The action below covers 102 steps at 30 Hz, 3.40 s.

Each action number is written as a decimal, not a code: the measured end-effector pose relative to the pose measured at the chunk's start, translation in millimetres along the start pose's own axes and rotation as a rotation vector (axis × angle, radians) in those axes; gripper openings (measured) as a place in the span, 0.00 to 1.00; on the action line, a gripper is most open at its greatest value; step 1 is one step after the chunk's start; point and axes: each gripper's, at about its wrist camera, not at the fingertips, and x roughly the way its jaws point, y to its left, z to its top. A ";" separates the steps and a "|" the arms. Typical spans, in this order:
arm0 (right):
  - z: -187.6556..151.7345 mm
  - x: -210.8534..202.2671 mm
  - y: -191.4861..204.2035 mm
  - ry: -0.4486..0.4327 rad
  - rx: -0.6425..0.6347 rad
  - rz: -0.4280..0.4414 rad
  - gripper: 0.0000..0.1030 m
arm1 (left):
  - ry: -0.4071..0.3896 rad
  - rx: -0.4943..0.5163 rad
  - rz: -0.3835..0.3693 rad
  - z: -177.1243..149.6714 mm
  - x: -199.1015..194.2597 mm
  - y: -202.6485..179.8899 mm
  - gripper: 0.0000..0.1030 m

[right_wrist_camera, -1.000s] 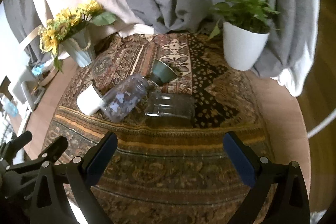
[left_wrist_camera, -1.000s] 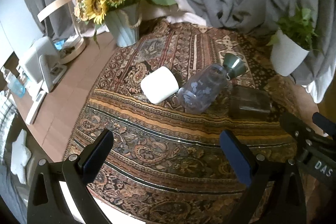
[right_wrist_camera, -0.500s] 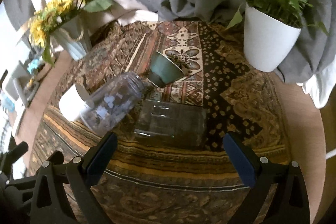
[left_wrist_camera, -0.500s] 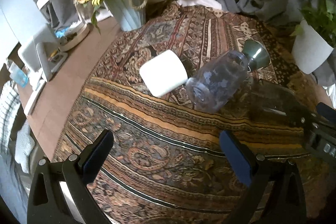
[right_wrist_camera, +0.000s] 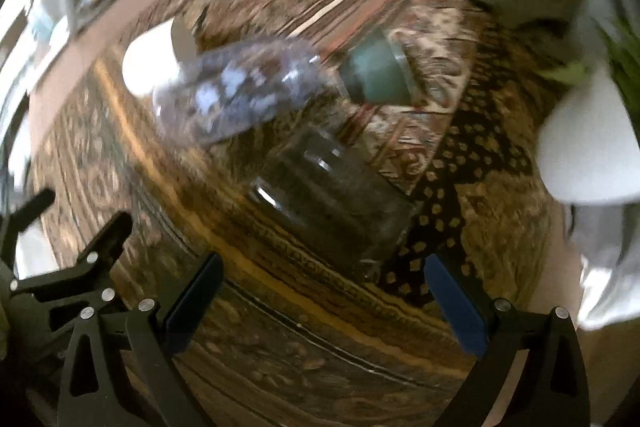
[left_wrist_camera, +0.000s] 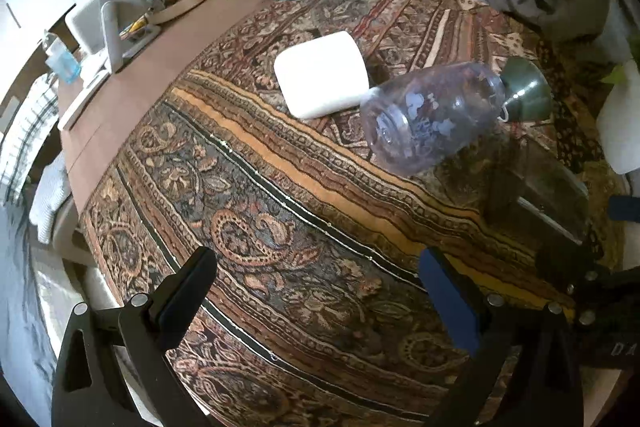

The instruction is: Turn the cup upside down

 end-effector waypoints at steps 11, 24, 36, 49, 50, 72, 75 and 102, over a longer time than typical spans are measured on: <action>29.3 35.8 -4.7 0.077 -0.162 -0.035 0.93 | 0.063 -0.013 0.022 4.2 26.9 -15.4 0.99; 21.4 30.3 -5.0 -0.002 -0.128 -0.030 0.78 | 0.031 0.024 0.002 11.8 22.8 -12.1 0.99; 3.8 7.6 21.2 -0.092 0.049 -0.062 0.71 | -0.013 0.038 -0.068 17.5 5.6 25.7 0.99; -36.7 -25.3 75.9 -0.111 0.506 0.002 0.72 | -0.146 0.248 -0.084 30.3 -21.0 107.4 0.99; -38.4 -24.0 81.4 -0.109 0.546 -0.001 0.72 | -0.139 0.245 -0.092 32.9 -18.9 114.7 0.99; -39.7 -7.8 128.1 -0.124 0.782 -0.029 0.81 | -0.100 0.352 -0.149 34.8 -4.3 142.5 0.99; -43.1 -24.0 126.1 -0.152 0.771 -0.050 0.81 | -0.098 0.343 -0.159 34.8 -9.1 140.2 0.99; -158.1 -67.2 33.7 -0.196 0.789 -0.112 0.81 | -0.045 0.378 -0.329 -45.8 -46.4 21.5 0.99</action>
